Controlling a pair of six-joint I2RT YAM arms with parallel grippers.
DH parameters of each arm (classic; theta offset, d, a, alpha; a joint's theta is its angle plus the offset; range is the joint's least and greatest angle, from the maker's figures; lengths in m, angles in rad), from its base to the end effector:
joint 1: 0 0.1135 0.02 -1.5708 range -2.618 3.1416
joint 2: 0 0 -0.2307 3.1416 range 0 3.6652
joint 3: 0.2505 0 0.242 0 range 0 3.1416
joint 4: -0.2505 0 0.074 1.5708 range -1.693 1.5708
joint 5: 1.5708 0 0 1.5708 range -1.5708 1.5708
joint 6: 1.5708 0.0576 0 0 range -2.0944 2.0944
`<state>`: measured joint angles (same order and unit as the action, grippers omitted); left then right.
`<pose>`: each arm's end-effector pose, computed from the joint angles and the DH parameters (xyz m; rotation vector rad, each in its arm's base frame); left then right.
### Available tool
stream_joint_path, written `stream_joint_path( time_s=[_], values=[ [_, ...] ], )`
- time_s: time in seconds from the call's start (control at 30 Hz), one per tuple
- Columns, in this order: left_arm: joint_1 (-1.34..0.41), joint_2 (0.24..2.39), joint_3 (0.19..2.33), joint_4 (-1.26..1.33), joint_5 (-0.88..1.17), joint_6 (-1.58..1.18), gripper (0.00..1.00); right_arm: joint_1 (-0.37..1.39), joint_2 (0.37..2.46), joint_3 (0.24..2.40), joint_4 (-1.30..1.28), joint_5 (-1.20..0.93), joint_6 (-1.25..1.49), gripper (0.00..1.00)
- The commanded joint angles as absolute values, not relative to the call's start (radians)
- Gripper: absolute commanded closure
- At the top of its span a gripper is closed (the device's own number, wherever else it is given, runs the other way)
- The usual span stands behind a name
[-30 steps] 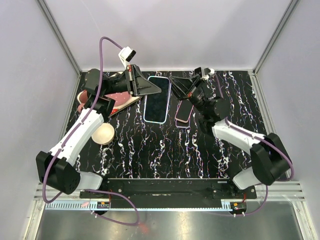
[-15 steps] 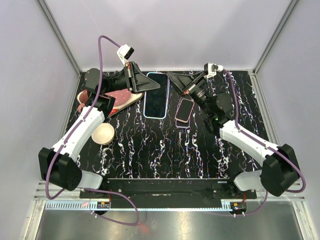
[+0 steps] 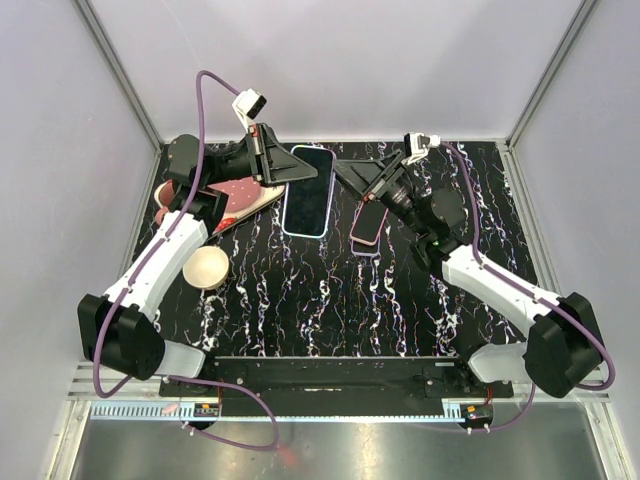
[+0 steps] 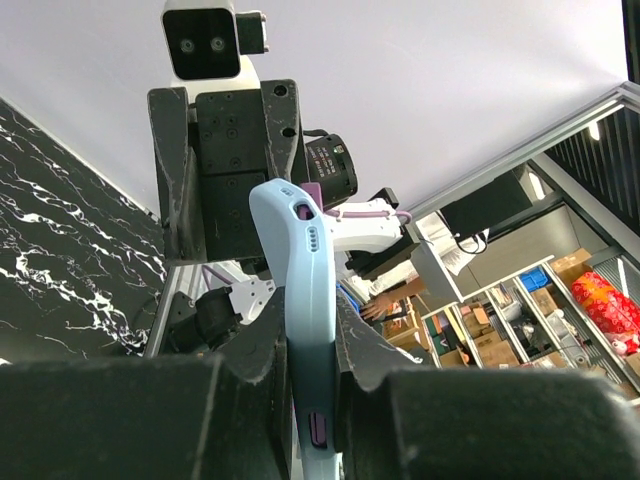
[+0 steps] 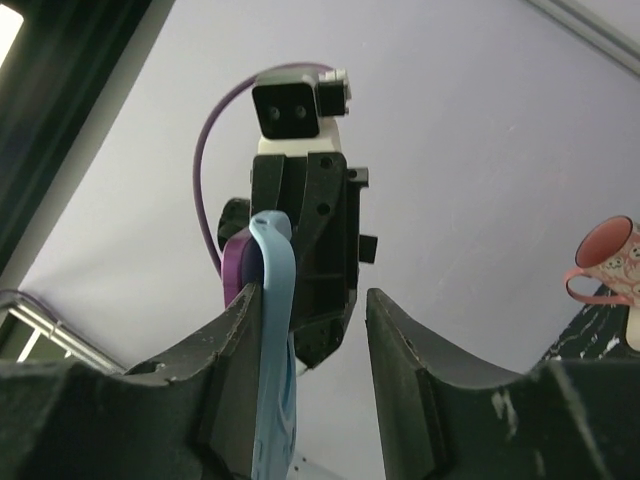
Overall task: Take the phone out of the phone case
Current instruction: Remove the phone case from the phone.
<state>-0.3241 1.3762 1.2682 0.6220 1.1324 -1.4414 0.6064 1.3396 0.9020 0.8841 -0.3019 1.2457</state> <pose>0.2684 -0.1452 0.4226 0.4546 1.6475 -1.9965 0.2542 0.1972 0.3487 0.1113 1.3426 1.7813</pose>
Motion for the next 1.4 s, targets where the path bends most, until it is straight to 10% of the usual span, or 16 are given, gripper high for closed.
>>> stream_joint_path(
  time_s=[0.0,1.37],
  values=[
    [-0.33,1.301,1.427,1.043,0.836,-1.488,1.0,0.644,1.427,0.744,0.304,-0.641,1.032,0.53],
    [-0.328,1.339,1.129,1.049,0.81,-1.44,1.0,0.724,1.626,1.144,0.595,-0.709,1.14,0.59]
  ],
)
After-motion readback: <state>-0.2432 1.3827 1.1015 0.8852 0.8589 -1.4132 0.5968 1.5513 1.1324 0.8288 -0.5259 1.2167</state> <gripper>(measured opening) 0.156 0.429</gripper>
